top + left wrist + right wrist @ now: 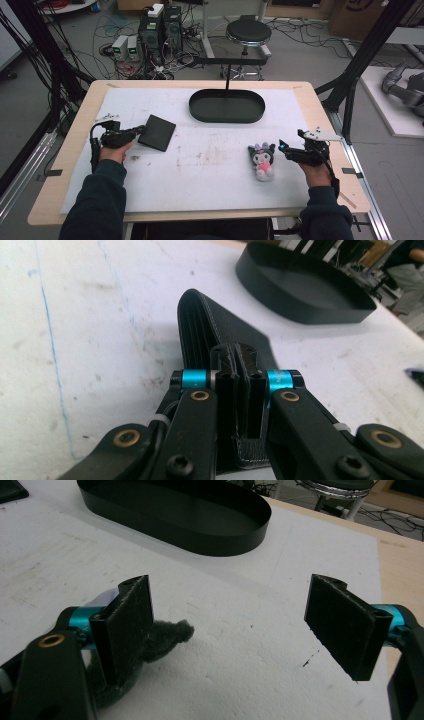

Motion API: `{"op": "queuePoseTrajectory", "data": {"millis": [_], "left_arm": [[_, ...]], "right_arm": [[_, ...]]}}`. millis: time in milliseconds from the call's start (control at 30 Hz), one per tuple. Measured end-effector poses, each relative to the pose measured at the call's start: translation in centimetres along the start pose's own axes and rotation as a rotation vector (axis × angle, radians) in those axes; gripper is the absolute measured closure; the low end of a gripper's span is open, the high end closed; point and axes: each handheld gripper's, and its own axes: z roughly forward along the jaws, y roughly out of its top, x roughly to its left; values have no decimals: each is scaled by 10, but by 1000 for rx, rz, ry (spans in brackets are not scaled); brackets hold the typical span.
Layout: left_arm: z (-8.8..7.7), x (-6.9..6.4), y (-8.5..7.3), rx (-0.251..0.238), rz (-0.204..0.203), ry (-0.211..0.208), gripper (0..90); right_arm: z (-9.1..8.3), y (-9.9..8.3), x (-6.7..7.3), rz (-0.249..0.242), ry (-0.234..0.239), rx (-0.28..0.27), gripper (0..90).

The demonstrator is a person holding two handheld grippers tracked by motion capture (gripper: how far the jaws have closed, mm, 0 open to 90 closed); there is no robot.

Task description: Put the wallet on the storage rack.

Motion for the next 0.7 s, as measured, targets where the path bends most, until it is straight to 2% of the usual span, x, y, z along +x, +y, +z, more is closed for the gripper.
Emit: {"op": "queuePoseTrajectory", "data": {"millis": [100,200,267,333,400,700], "left_arm": [[-9,-2,9,-36,8,5,875],[-18,-8,21,-72,49,24,876],[-25,-14,30,-89,91,34,876],[-29,-20,35,-87,131,41,876],[-29,-25,35,-74,147,36,876],[-16,-56,18,0,214,-27,876]], "right_arm": [[0,0,0,2,-1,0,199],[0,0,1,1,1,1,199],[0,0,1,-2,2,1,199],[1,1,1,-1,2,1,199],[1,1,1,-5,3,1,199],[1,1,2,-4,7,4,199]]}}
